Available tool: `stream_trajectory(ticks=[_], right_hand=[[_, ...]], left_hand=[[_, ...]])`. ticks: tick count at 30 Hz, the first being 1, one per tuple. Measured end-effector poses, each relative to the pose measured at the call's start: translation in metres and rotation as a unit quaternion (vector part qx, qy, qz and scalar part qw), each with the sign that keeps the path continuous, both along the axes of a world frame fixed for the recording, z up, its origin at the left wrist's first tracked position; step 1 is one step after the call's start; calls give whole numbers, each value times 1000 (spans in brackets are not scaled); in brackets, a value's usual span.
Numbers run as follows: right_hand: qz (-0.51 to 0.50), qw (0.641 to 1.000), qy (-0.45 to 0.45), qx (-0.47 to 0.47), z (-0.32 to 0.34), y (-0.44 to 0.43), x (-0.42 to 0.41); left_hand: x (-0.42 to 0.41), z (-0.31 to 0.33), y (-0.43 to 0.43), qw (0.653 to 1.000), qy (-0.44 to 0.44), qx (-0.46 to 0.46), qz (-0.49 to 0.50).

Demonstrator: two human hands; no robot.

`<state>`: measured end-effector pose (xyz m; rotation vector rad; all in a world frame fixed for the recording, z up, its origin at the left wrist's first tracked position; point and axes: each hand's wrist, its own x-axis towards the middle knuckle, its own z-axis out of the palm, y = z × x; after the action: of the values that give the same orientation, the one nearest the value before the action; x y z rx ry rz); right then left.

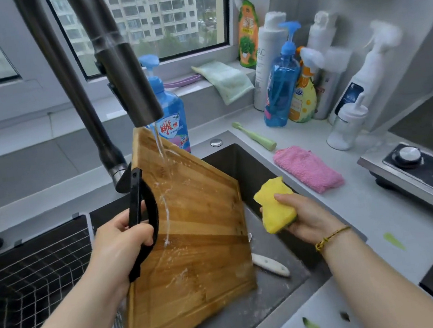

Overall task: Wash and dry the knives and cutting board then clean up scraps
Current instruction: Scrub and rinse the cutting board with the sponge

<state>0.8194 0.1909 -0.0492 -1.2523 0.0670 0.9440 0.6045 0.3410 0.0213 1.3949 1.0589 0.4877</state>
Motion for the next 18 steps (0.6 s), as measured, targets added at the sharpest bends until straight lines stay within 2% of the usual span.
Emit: stream_trajectory(ticks=[5,9,14,18], right_hand=[[-19,985,-128,-112,7,-77,-11],[-2,956,-206,-210,-3,-120,-28],[-42,904,-252,-343,-11,-135,-40],[-36,821,-346,-452,0,-136,-54]], left_hand=[[-1,7,-18,999,6,32,3],[-7,9,-27,1000,8,21,0],[-12,15,-38,999,22,32,-21],[-16,18,-43,999,27,42,-24]])
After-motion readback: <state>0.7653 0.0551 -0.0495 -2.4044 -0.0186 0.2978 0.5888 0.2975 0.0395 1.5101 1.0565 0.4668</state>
